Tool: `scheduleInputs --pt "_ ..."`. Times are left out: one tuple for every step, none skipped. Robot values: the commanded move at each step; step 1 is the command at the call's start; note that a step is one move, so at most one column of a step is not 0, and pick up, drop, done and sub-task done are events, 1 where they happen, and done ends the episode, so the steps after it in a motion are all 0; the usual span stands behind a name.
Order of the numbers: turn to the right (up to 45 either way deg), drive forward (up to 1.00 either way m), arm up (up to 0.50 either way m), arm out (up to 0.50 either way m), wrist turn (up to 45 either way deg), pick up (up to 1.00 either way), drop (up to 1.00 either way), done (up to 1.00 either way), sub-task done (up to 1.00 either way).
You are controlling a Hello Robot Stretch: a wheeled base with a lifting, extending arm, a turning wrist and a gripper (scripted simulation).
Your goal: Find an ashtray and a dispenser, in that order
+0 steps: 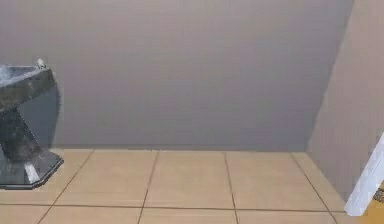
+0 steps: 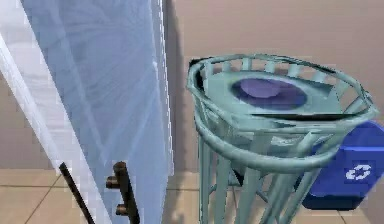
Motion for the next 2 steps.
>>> scheduleInputs --pt "0.0 0.4 0.0 0.0 0.0 0.0 0.0 0.0 0.0" --pt "42.0 0.0 0.0 0.0 0.0 0.0 0.0 0.0 0.0"
